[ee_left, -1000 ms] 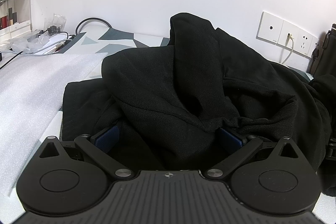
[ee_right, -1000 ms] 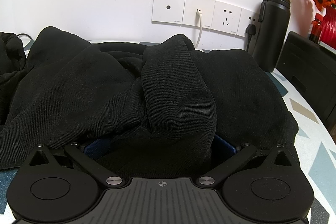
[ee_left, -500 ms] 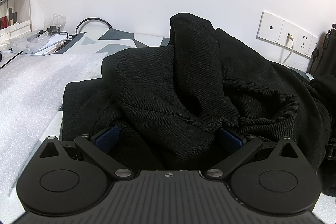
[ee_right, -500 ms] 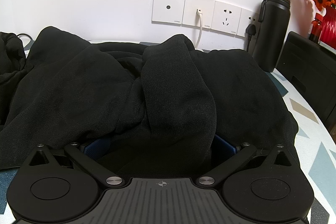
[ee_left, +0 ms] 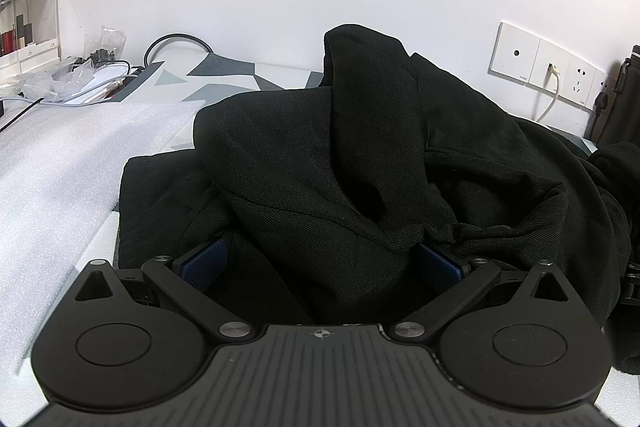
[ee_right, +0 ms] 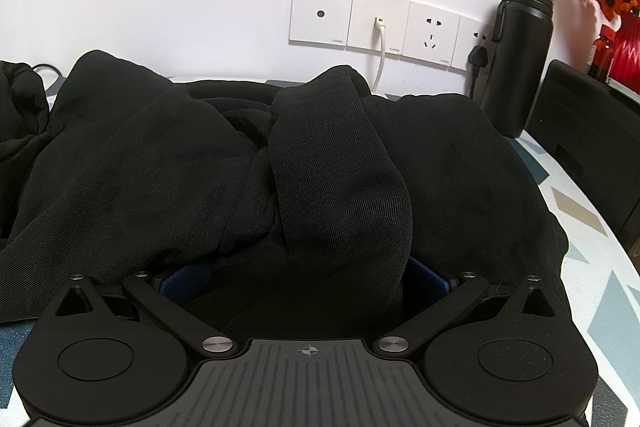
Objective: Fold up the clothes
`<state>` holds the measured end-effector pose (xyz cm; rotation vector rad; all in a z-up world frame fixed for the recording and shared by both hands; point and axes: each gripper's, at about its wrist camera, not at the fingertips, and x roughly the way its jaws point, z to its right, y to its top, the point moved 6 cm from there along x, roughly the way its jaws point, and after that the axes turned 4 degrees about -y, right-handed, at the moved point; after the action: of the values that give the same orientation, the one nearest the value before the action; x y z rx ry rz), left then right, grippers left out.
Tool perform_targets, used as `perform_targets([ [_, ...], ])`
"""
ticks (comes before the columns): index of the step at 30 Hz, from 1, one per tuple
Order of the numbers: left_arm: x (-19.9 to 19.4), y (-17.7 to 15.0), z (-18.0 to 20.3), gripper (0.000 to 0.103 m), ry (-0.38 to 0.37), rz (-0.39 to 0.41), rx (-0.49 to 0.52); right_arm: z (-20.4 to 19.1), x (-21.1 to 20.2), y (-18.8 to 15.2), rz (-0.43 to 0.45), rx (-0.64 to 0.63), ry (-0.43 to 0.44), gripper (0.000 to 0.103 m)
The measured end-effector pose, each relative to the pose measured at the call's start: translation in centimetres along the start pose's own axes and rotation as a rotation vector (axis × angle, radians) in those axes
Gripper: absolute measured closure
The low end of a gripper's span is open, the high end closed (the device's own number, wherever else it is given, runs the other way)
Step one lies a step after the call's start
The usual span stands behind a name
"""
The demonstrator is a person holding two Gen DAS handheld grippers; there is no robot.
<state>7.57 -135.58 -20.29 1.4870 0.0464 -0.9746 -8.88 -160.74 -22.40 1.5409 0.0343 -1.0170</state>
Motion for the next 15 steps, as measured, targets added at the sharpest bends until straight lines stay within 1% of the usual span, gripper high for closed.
perform_targets([
  [15, 0.03, -0.03, 0.05, 0.000, -0.001, 0.000, 0.001, -0.13, 0.11, -0.10, 0.001, -0.001, 0.000, 0.001],
])
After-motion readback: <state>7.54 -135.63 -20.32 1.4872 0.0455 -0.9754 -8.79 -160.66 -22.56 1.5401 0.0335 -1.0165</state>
